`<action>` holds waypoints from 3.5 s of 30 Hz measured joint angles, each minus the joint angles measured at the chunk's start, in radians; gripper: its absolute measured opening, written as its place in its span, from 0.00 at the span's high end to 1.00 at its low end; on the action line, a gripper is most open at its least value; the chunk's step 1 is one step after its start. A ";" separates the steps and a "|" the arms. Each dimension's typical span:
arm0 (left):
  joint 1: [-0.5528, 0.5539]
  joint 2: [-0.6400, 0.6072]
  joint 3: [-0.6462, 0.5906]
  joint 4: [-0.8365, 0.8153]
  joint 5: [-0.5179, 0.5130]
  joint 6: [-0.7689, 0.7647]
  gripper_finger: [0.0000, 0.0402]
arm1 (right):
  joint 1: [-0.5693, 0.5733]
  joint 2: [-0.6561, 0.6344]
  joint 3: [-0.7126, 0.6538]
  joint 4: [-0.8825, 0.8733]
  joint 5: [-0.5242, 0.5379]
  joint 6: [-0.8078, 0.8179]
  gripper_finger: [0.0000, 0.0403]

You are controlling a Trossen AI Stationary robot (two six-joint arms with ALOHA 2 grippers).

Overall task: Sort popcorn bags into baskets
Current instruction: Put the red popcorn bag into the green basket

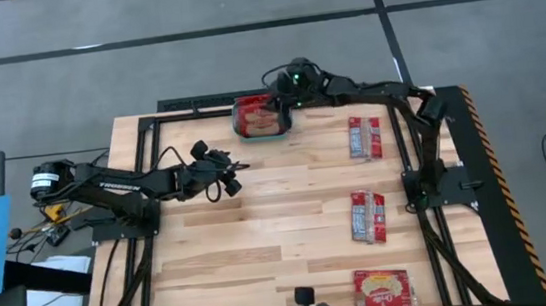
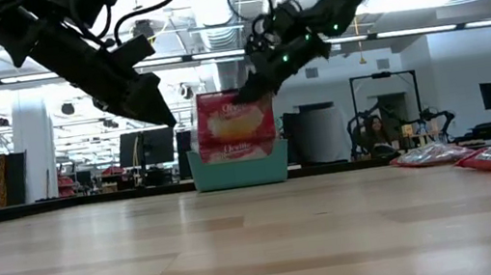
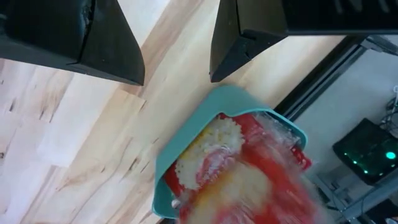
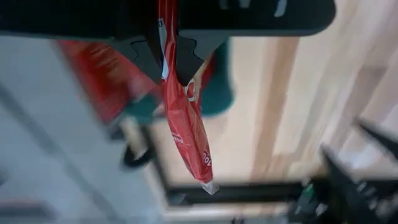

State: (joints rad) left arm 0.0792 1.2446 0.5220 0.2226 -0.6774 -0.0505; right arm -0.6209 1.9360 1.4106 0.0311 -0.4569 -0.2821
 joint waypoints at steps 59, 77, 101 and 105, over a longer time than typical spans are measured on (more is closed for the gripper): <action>-0.033 0.000 -0.002 -0.110 0.037 -0.131 0.57 | 0.296 -0.493 -0.629 -0.233 0.606 0.530 0.75; 0.596 0.017 0.301 0.061 0.576 0.139 0.57 | 0.131 0.087 0.061 -0.318 0.368 0.156 0.93; 0.963 0.668 0.732 -0.016 1.132 -0.041 0.64 | 0.111 0.213 0.236 -0.532 0.301 0.066 0.98; 0.971 0.673 0.735 -0.068 1.111 -0.040 0.74 | 0.099 0.214 0.237 -0.585 0.300 0.040 0.98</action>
State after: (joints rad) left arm 1.0503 1.9179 1.2572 0.1546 0.4332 -0.0910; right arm -0.5218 2.1502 1.6474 -0.5544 -0.1569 -0.2422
